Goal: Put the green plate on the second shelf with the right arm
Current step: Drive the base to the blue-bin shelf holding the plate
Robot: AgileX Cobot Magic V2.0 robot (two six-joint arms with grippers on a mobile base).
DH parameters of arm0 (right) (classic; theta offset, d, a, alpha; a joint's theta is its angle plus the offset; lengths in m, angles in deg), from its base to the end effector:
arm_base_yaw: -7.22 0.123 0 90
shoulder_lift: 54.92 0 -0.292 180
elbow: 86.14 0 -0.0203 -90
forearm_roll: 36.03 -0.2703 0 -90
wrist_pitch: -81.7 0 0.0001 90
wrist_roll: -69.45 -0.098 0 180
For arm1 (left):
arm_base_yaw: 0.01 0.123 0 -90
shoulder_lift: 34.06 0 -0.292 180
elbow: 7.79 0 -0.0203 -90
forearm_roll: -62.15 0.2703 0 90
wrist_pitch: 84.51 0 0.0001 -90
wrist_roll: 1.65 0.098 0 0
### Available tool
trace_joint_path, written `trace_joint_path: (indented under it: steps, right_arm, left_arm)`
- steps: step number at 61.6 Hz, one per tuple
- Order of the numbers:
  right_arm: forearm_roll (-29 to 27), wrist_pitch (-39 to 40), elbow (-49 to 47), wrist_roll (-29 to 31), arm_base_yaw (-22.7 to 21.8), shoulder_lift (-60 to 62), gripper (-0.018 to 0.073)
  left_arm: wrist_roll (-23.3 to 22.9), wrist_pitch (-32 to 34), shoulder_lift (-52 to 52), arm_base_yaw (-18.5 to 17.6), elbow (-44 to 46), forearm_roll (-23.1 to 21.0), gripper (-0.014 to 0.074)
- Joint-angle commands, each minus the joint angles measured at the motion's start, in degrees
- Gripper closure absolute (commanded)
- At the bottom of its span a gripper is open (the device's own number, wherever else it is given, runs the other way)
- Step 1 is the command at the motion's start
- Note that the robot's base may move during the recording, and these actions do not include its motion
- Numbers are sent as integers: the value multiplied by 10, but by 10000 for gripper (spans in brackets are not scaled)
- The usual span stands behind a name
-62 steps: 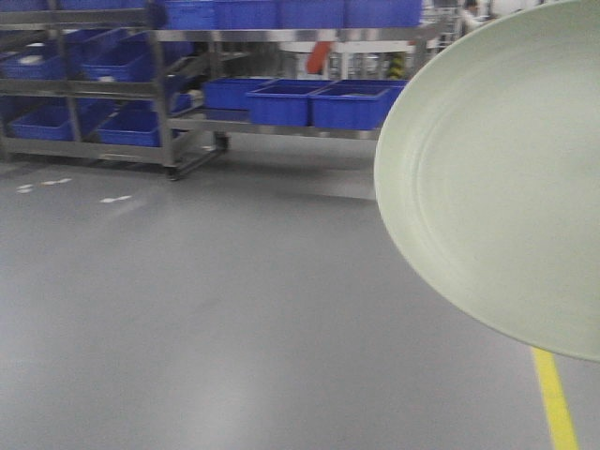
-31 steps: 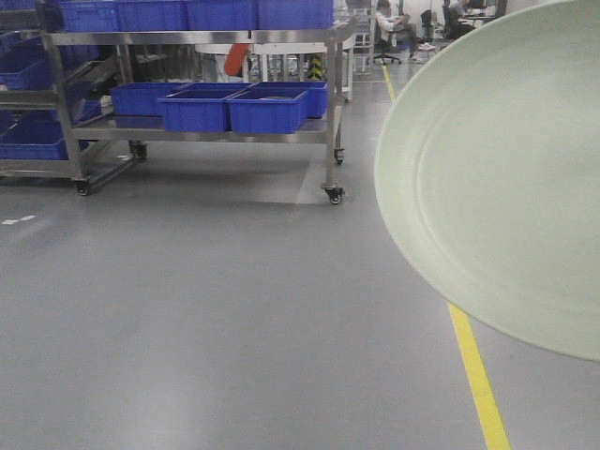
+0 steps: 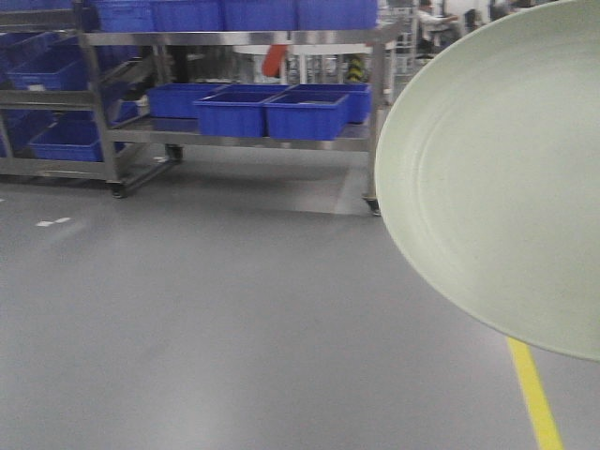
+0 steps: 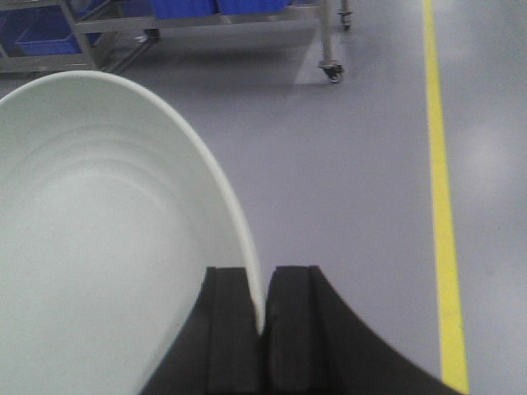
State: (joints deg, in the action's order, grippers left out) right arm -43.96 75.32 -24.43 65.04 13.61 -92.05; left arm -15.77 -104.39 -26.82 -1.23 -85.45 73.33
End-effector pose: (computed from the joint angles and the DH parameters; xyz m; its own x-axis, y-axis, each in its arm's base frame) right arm 0.1310 0.0162 0.2521 -0.2807 0.1828 -0.9422 -0.0678 0.9755 0.2094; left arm 0.0726 0.0049 0.1796 -0.2460 -0.0573 -0.9676 -0.0581 0.9973 -0.0443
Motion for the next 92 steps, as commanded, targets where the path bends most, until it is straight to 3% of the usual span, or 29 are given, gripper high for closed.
trace_joint_path:
  steps: [1,92]
  right_arm:
    - [-3,60,-18,-1,-3,1,503]
    - [-3,60,-18,-1,-3,1,503]
  left_arm:
    - [0,39,-12,-3,-18,2,472]
    - [0,39,-12,-3,-18,2,472]
